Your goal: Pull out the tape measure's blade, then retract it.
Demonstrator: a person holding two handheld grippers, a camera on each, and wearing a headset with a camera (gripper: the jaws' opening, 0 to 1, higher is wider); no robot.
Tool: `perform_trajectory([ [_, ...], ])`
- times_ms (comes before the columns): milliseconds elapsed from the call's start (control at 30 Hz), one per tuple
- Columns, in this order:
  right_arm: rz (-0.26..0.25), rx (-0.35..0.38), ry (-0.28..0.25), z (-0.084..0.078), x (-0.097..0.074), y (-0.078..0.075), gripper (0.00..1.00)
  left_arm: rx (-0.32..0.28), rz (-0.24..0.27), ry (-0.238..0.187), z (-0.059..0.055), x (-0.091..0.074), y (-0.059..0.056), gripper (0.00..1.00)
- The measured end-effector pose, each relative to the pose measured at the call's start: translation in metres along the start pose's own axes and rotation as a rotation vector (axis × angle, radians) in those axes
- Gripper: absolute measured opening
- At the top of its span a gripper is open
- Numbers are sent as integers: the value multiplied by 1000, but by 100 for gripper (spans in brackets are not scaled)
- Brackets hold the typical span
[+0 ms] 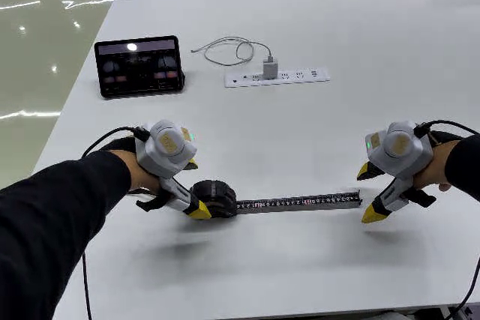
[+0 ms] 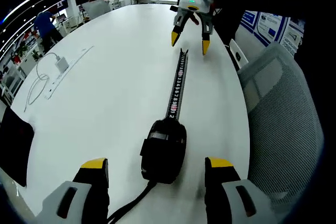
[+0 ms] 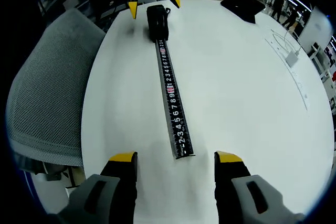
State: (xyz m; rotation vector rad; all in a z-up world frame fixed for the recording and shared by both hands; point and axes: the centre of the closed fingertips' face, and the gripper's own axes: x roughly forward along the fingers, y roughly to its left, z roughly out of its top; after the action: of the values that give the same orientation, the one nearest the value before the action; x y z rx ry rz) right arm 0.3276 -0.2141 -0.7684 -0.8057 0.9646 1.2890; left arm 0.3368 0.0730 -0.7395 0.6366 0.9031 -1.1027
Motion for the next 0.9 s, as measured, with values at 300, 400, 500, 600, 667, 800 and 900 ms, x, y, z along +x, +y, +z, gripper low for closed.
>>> perform_trajectory([
  [300,-6,8,15,-9,-1,2,62,-23,-13,5,-12,-8,-3,77],
  [400,-10,13,14,-11,-3,1,65,-43,-9,-10,-11,-9,-5,83],
  [500,-15,23,8,-11,-4,1,68,-64,9,-22,-9,-11,-1,89],
  [600,-20,43,-4,-9,-5,1,71,-89,32,-53,-2,-11,2,96],
  [667,-28,57,-8,-8,-6,1,75,-116,46,-70,2,-11,3,100],
  [800,-71,64,2,-9,-6,-5,78,-182,56,-83,3,-10,5,100],
  [900,-101,92,-9,-9,-6,-8,83,-205,74,-108,3,-11,7,100],
])
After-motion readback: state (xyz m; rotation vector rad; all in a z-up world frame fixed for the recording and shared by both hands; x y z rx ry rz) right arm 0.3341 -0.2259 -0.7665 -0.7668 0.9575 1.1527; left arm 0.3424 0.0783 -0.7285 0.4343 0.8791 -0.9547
